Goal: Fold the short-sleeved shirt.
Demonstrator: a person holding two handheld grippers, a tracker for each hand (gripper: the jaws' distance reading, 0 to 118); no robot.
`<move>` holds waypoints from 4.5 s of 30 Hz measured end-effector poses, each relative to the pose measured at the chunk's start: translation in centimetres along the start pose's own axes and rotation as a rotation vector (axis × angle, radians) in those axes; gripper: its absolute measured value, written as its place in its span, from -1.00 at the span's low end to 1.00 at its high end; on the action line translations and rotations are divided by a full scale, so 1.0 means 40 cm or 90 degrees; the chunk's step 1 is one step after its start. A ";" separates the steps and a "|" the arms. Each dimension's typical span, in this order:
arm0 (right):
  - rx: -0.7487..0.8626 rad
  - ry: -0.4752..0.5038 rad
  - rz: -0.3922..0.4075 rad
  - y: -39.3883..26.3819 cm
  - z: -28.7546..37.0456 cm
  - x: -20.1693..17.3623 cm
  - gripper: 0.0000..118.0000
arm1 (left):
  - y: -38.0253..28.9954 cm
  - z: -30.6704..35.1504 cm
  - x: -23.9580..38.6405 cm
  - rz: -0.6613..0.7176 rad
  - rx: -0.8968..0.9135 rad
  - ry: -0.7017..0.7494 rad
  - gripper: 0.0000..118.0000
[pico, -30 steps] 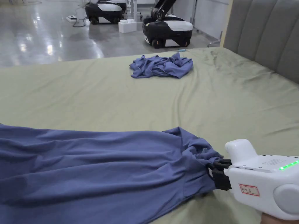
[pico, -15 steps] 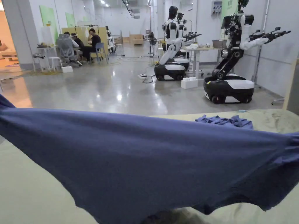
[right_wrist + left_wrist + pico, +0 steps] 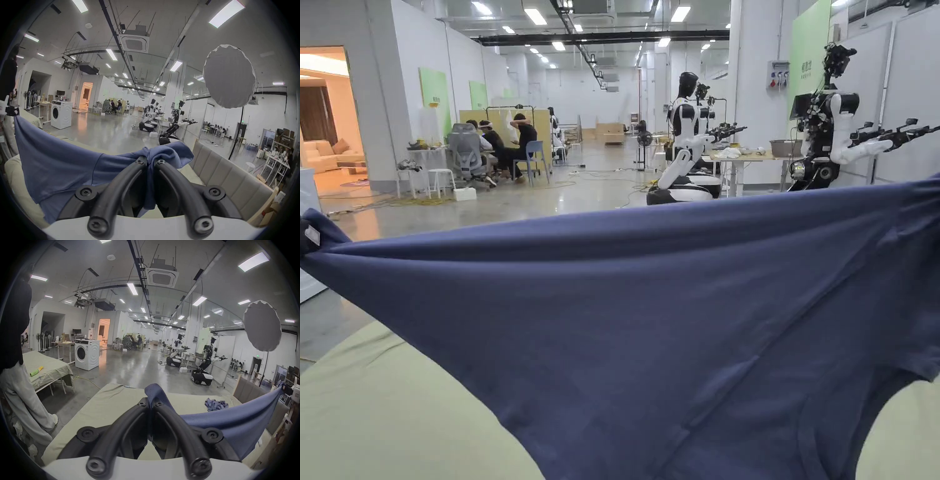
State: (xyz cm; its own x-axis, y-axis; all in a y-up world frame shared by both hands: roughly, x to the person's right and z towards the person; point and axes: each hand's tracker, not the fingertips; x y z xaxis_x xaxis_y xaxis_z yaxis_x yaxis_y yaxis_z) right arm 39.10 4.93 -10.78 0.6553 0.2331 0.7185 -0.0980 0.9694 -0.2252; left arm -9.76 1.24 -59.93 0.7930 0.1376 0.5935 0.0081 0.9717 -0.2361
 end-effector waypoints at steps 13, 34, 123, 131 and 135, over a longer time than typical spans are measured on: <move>0.083 -0.060 -0.041 0.174 -0.404 -0.001 -0.89 | 0.206 -0.357 0.144 -0.011 0.080 0.068 -1.00; -0.039 -0.065 -0.048 -0.449 -0.621 -0.154 -0.89 | -0.411 -0.601 0.252 -0.141 0.019 0.106 -0.99; -0.392 0.333 0.023 -0.760 -0.502 -0.558 1.00 | -0.966 0.180 0.022 -0.024 -0.250 0.017 -0.94; -0.535 0.295 0.169 -0.937 -0.902 -0.681 0.66 | -1.011 0.112 0.025 -0.045 -0.305 0.023 -0.94; -0.485 0.336 0.038 -0.921 -0.839 -0.617 -0.92 | -1.026 0.103 0.025 -0.032 -0.317 0.023 -0.94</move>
State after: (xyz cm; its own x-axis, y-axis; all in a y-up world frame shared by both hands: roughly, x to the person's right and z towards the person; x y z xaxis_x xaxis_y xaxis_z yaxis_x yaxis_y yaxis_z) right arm 51.66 -39.13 -42.31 0.9393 0.0340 0.3415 0.2538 0.6008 -0.7580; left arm -11.83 -37.69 -46.47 0.8043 0.0773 0.5892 0.3302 0.7661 -0.5514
